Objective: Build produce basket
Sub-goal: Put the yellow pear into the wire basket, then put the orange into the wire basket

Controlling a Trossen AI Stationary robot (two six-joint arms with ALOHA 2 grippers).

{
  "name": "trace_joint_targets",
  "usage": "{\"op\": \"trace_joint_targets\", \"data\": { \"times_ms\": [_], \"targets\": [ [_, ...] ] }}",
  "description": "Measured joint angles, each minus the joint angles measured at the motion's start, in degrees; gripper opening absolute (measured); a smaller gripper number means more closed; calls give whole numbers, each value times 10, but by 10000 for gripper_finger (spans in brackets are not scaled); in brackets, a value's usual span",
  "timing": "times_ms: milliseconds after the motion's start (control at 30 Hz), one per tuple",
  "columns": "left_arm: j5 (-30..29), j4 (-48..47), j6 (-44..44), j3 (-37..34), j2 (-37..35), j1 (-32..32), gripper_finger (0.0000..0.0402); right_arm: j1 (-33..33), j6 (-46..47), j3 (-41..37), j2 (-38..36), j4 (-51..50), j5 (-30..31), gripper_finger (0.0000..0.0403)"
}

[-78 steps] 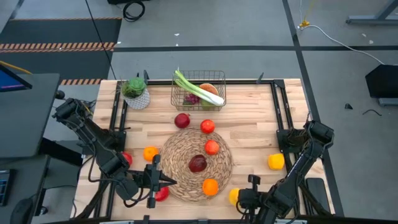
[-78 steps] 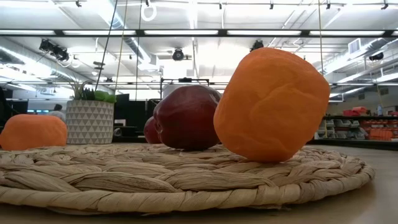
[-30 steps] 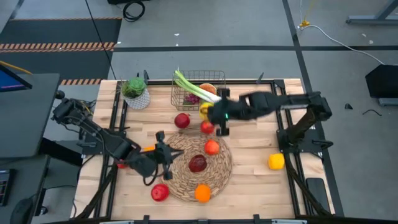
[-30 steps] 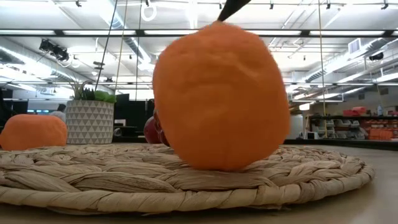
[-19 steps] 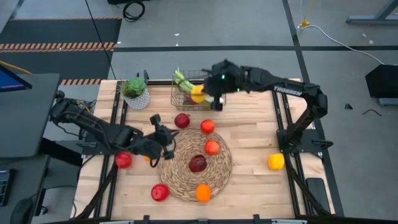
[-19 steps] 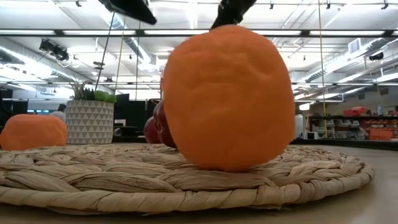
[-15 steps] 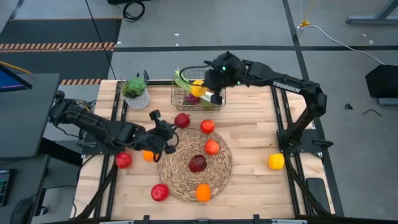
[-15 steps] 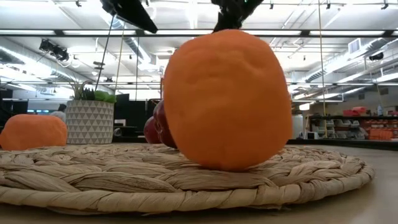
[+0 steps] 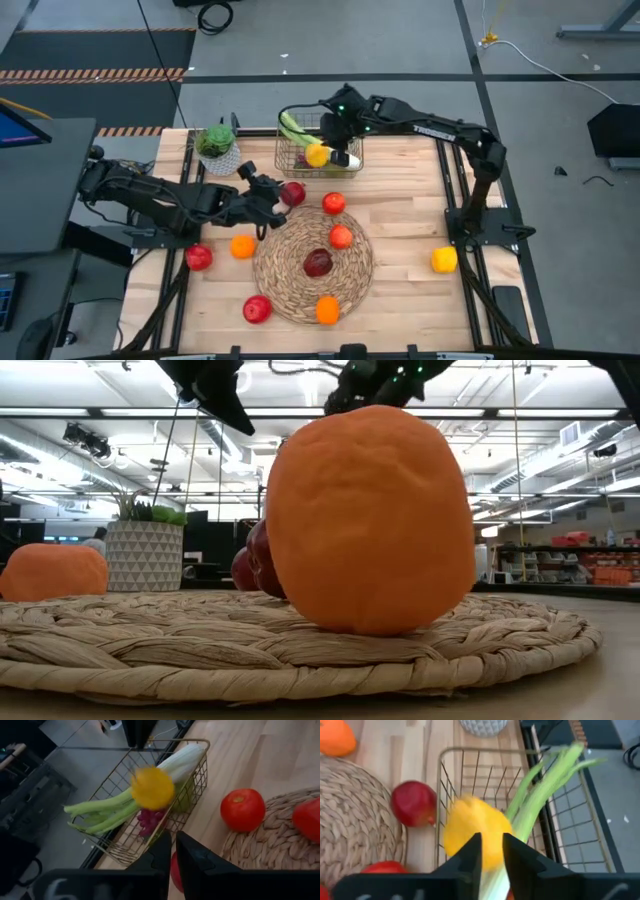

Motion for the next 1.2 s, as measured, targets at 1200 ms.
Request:
{"op": "trace_joint_targets", "data": {
  "times_ms": [1200],
  "targets": [
    [108, -4, -77, -1, 63, -31, 41, 234, 177, -158, -65, -125, -30, 208]
  ]
}}
